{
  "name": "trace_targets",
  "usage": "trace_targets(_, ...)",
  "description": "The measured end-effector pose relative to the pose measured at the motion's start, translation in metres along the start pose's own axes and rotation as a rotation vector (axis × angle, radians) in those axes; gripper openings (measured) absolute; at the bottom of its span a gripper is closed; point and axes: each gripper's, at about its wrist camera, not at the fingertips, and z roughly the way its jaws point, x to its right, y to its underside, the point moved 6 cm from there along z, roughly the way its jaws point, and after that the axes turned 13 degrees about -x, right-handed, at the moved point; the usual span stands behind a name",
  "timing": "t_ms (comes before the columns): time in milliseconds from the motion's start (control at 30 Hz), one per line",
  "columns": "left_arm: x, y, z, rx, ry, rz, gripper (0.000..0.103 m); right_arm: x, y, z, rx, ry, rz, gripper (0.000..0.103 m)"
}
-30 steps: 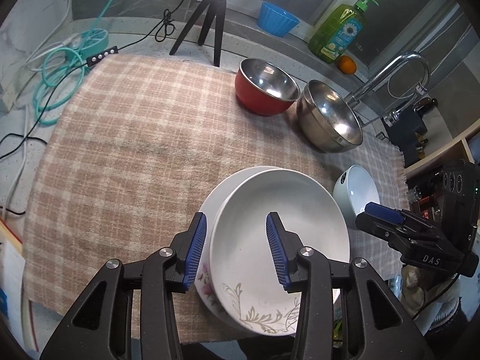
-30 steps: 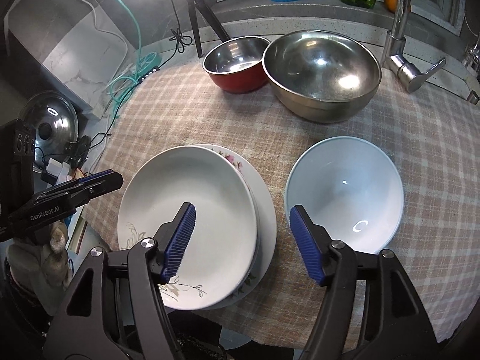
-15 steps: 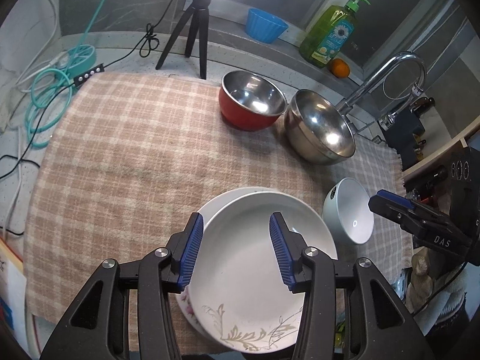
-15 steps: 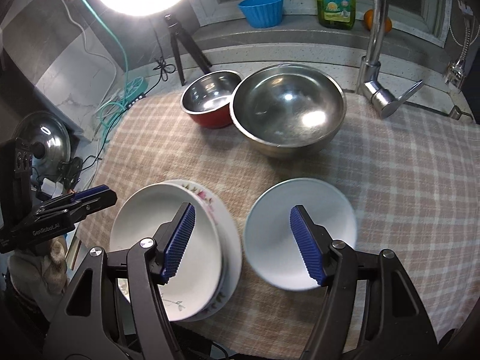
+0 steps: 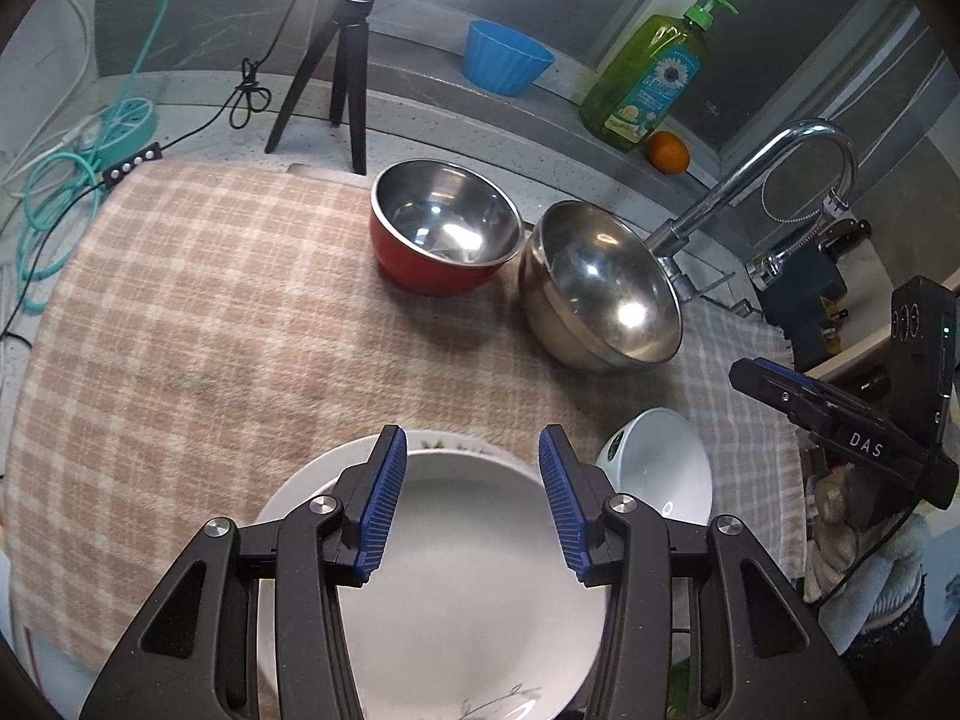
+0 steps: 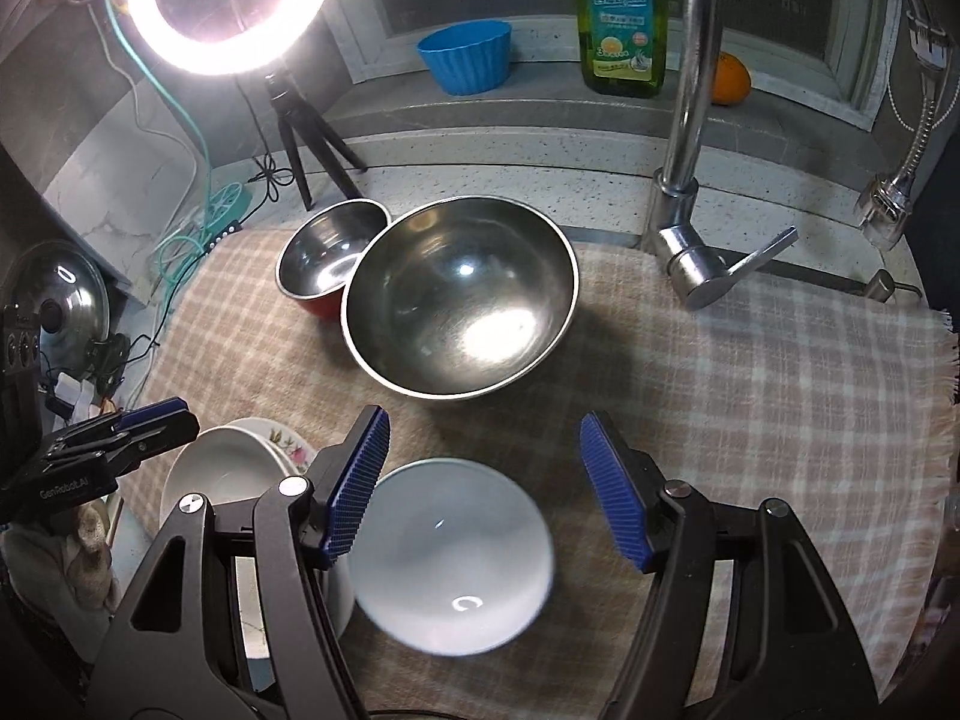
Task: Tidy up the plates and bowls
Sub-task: 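Move both tools toward the rim of the large steel bowl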
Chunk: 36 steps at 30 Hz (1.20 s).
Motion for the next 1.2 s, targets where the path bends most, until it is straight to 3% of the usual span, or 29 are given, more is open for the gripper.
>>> trace_targets(267, 0.023, -0.02, 0.018, 0.006, -0.001, -0.031, 0.045, 0.033, -0.025, 0.012, -0.026, -0.015, -0.008, 0.069)
trace_targets(567, 0.043, -0.044, 0.037, 0.011, -0.014, -0.052, 0.044, 0.044, -0.045, 0.027, -0.062, -0.034, -0.06, 0.068)
trace_targets(900, 0.047, -0.06, 0.054, -0.012, -0.023, -0.081, 0.041, 0.046, -0.064, 0.047, -0.099, -0.063, -0.066, 0.051)
trace_targets(1033, 0.046, -0.066, 0.061, -0.024, -0.033, -0.085, 0.033, 0.044, -0.065, 0.05, -0.103, -0.069, -0.066, 0.05)
trace_targets(1200, 0.047, -0.07, 0.069, -0.033, -0.044, -0.075, 0.026, 0.043, -0.066, 0.054, -0.118, -0.083, -0.062, 0.039)
